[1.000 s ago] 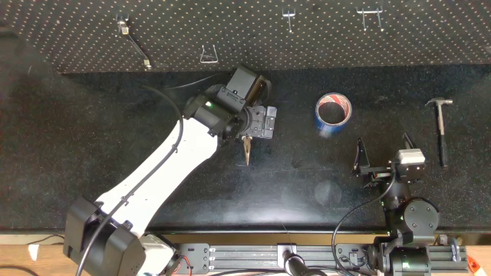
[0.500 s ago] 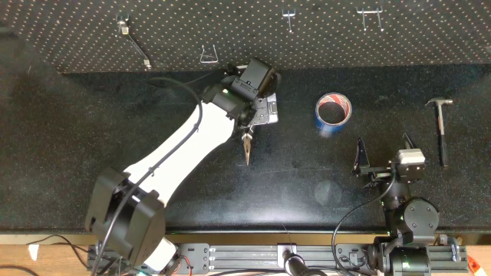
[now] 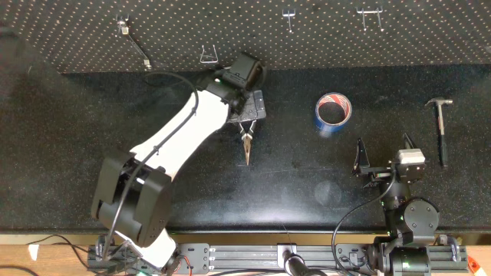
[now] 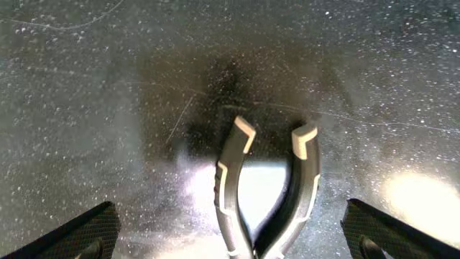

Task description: Place Tools Onto Pegboard

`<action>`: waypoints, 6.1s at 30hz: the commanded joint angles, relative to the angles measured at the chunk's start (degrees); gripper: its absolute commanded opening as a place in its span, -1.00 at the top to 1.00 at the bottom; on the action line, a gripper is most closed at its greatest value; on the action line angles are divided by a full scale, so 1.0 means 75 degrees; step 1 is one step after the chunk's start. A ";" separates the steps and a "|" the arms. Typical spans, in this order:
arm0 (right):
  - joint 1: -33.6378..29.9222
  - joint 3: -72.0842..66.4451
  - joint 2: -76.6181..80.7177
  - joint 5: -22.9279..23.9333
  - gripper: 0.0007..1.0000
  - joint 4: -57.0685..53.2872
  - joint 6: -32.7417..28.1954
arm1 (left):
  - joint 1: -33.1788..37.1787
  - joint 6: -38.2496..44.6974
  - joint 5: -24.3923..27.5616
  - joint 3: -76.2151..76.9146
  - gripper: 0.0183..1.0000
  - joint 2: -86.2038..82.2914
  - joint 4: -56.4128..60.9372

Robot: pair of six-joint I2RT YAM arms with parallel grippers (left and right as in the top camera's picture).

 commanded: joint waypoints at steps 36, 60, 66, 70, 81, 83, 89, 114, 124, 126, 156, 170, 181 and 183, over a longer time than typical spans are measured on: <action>-0.0041 -0.0032 -0.0055 -0.0015 -0.95 -0.0020 0.0085 | -0.0140 0.0551 0.0481 0.0149 -1.00 0.0799 0.0315; -0.0041 -0.0032 -0.0055 -0.0015 -0.95 -0.0020 0.0085 | -0.0140 0.1043 0.0504 0.0149 -1.00 0.1157 0.0341; -0.0041 -0.0032 -0.0055 -0.0015 -0.95 -0.0020 0.0085 | -0.0140 0.0982 0.0501 0.0149 -0.15 0.1157 0.0341; -0.0041 -0.0032 -0.0055 -0.0015 -0.95 -0.0020 0.0085 | -0.0140 0.0836 0.0504 0.0149 0.16 0.1157 0.0312; -0.0041 -0.0032 -0.0055 -0.0015 -0.95 -0.0020 0.0085 | -0.0140 0.0839 0.0504 0.0149 0.22 0.1157 0.0198; -0.0041 -0.0032 -0.0055 -0.0015 -0.95 -0.0020 0.0085 | -0.0140 0.0839 0.0504 0.0149 0.27 0.1157 0.0198; -0.0041 -0.0032 -0.0055 -0.0015 -0.95 -0.0020 0.0085 | -0.0140 0.0839 0.0501 0.0149 0.98 0.1154 0.0198; -0.0041 -0.0032 -0.0055 -0.0015 -0.95 -0.0020 0.0085 | -0.0140 0.2410 -0.1000 0.0554 0.98 -0.3622 -0.2702; -0.0041 -0.0032 -0.0055 -0.0015 -0.95 -0.0020 0.0085 | -0.0189 0.3171 -0.2873 -0.1218 0.98 -0.3174 0.2923; -0.0041 -0.0032 -0.0055 -0.0015 -0.95 -0.0020 0.0085 | -0.0189 0.3171 -0.3421 -0.1218 0.99 -0.2830 0.3748; -0.0041 -0.0032 -0.0055 -0.0015 -0.95 -0.0020 0.0085 | 0.0962 0.4567 -0.2547 -0.1221 0.98 -0.1527 0.7315; -0.0041 -0.0032 -0.0055 -0.0015 -0.95 -0.0020 0.0085 | 0.0985 0.4561 -0.2786 -0.1227 0.98 -0.1064 0.7125; -0.0041 -0.0032 -0.0055 -0.0015 -0.95 -0.0020 0.0085 | 0.1070 0.4444 -0.2783 -0.1236 0.86 -0.1058 0.6554; -0.0041 -0.0032 -0.0055 -0.0015 -0.95 -0.0020 0.0085 | 0.1070 0.4447 -0.2783 -0.1236 0.21 -0.1058 0.6560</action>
